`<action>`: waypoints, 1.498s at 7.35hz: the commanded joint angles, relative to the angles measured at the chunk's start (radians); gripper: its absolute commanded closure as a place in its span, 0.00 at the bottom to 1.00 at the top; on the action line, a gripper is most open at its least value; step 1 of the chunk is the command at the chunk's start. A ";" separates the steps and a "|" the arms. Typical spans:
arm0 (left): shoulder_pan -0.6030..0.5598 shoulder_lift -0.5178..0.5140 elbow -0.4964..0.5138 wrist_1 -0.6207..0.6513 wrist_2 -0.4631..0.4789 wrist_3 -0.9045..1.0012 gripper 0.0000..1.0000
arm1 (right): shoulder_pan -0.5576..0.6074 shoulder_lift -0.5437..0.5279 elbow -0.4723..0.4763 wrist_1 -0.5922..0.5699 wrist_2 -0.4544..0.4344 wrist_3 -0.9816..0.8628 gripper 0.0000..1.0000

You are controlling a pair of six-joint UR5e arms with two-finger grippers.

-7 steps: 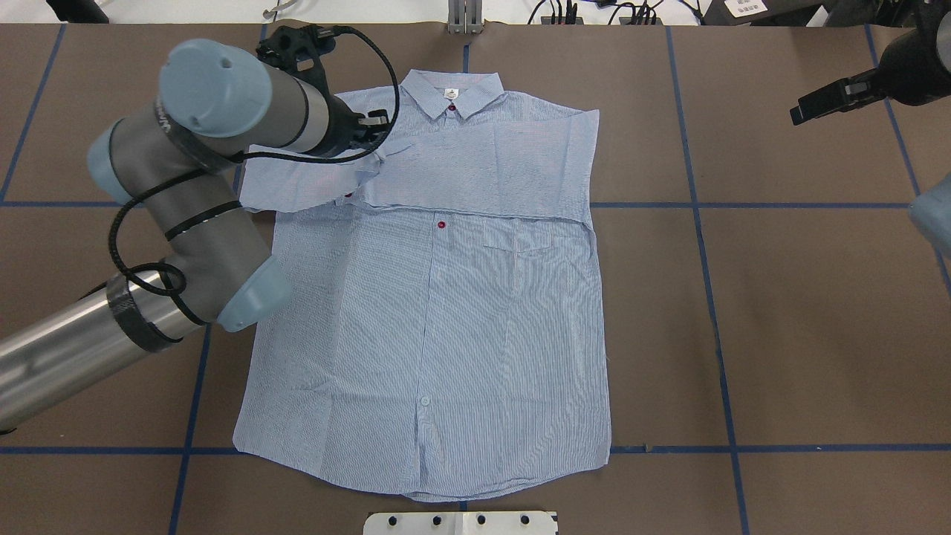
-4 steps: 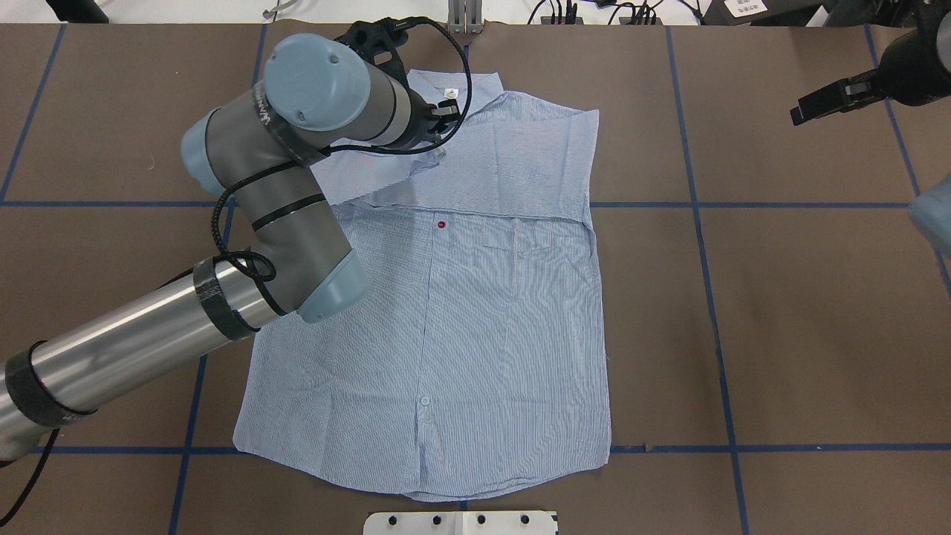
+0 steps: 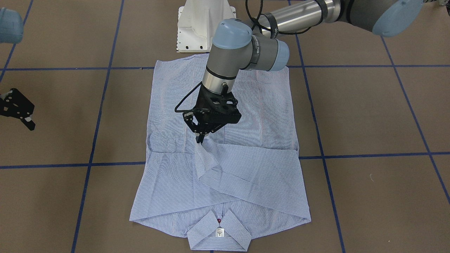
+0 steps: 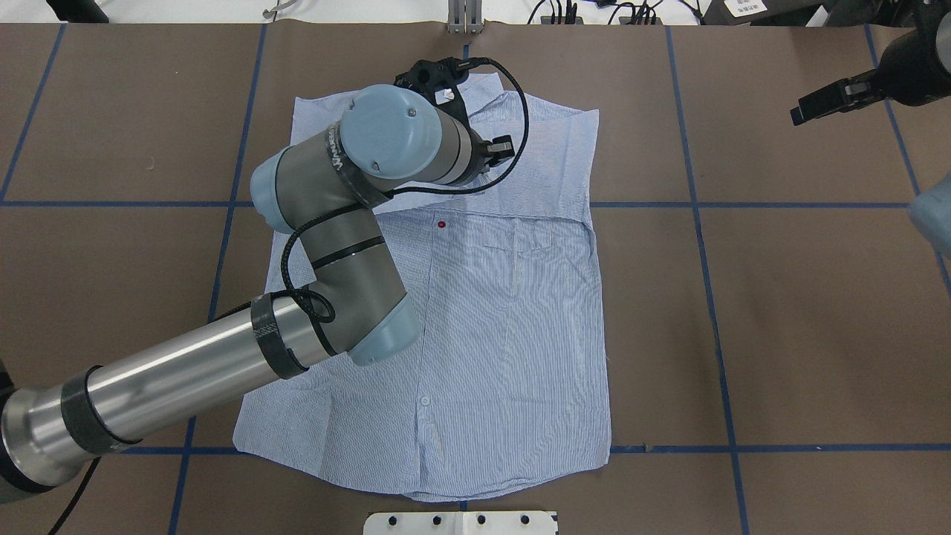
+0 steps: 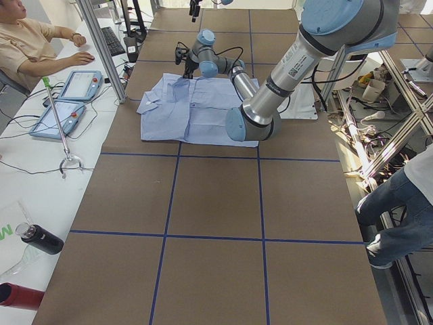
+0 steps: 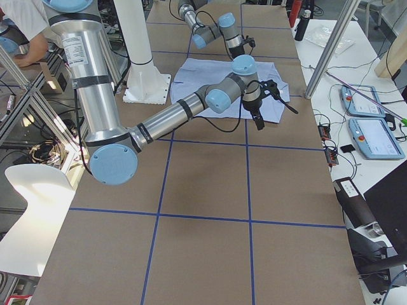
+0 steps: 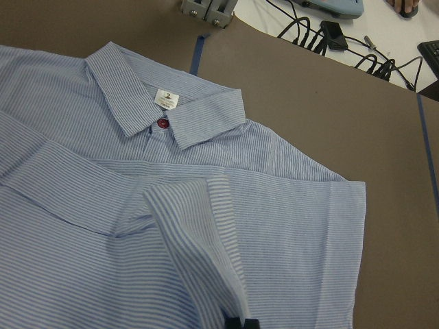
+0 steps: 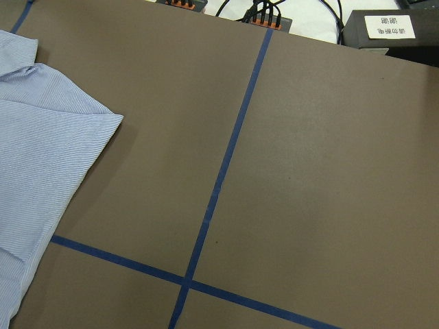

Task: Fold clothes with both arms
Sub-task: 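Carry the grasped sleeve with the left gripper across the shirt front, then release the sleeve on the shirt front and withdraw the left gripper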

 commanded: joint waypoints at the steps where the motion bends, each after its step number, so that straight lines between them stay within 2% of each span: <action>1: 0.059 -0.006 0.020 -0.010 0.036 0.008 1.00 | 0.000 0.000 0.000 0.000 0.000 0.000 0.00; 2: 0.074 -0.023 0.034 -0.012 0.037 0.009 1.00 | 0.000 0.001 -0.002 0.000 0.000 0.000 0.00; 3: 0.088 -0.037 0.040 -0.013 0.037 0.011 0.69 | 0.000 0.001 0.000 0.000 0.000 0.000 0.00; 4: 0.097 -0.038 0.040 -0.019 0.037 0.035 0.01 | 0.000 0.001 0.000 0.000 0.000 0.000 0.00; 6: 0.099 -0.041 0.031 -0.036 0.036 0.057 0.00 | -0.002 0.003 0.000 0.000 0.000 0.002 0.00; 7: 0.097 -0.028 -0.009 -0.030 0.027 0.092 0.00 | -0.002 0.007 0.004 0.000 0.000 0.032 0.00; 8: 0.096 0.045 -0.096 -0.021 0.022 0.144 0.00 | -0.024 0.019 0.024 0.003 -0.006 0.154 0.00; 9: 0.093 0.160 -0.214 -0.019 0.001 0.170 0.00 | -0.099 0.018 0.087 0.000 -0.076 0.299 0.00; 11: 0.079 0.297 -0.406 0.051 -0.007 0.274 0.00 | -0.382 0.018 0.205 -0.012 -0.361 0.583 0.00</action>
